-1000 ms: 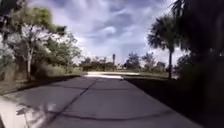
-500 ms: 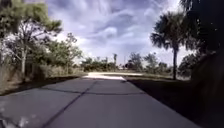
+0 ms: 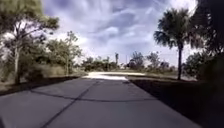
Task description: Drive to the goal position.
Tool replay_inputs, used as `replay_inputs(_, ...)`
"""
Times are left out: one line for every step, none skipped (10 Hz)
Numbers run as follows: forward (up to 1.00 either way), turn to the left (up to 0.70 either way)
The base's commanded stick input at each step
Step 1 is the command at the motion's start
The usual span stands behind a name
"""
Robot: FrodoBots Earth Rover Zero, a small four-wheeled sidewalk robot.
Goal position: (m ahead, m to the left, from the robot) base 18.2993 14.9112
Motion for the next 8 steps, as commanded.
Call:
replay_inputs(0.95,0.0)
replay_inputs(0.95,0.0)
replay_inputs(0.95,0.0)
replay_inputs(0.95,0.0)
replay_inputs(0.95,0.0)
replay_inputs(0.95,0.0)
replay_inputs(0.95,0.0)
replay_inputs(0.95,0.0)
